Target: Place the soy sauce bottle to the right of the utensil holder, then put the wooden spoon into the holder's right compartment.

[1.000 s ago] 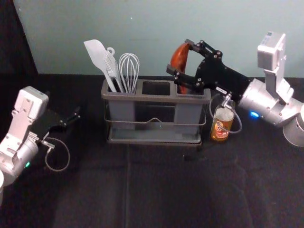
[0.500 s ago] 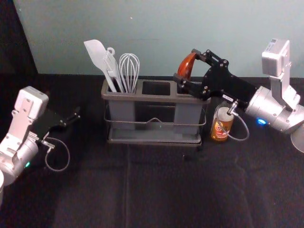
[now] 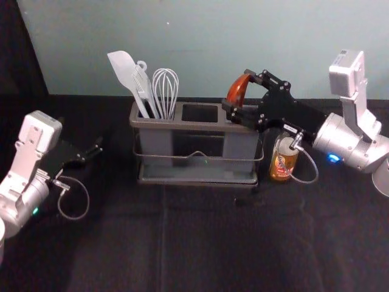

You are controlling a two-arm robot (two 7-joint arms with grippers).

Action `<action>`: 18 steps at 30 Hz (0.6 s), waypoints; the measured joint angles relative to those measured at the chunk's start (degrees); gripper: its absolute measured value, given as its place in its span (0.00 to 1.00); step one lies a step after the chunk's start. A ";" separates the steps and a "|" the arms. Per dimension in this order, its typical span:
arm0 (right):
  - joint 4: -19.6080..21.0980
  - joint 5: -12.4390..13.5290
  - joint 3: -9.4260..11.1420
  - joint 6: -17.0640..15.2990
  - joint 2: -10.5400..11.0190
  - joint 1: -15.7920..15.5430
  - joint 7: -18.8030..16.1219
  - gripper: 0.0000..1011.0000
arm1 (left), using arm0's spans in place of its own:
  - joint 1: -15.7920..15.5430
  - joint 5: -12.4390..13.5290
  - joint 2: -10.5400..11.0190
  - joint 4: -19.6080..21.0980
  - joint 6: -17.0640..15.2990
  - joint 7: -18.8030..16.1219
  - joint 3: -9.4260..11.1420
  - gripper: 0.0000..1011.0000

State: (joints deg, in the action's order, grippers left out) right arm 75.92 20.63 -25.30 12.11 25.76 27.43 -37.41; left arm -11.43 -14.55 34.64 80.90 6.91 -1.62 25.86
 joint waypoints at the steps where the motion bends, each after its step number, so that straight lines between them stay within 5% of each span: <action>1: -0.02 0.00 -0.03 -0.06 0.00 0.02 0.00 0.83 | 0.00 0.00 0.00 0.00 0.00 0.00 0.00 0.99; 18: -0.10 0.03 -0.10 -0.23 -0.03 0.09 0.15 0.83 | 0.00 0.00 0.00 0.00 0.00 0.00 0.00 0.99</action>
State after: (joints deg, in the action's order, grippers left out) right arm 75.82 20.65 -25.40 11.88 25.73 27.52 -37.26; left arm -11.43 -14.55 34.65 80.90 6.91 -1.62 25.86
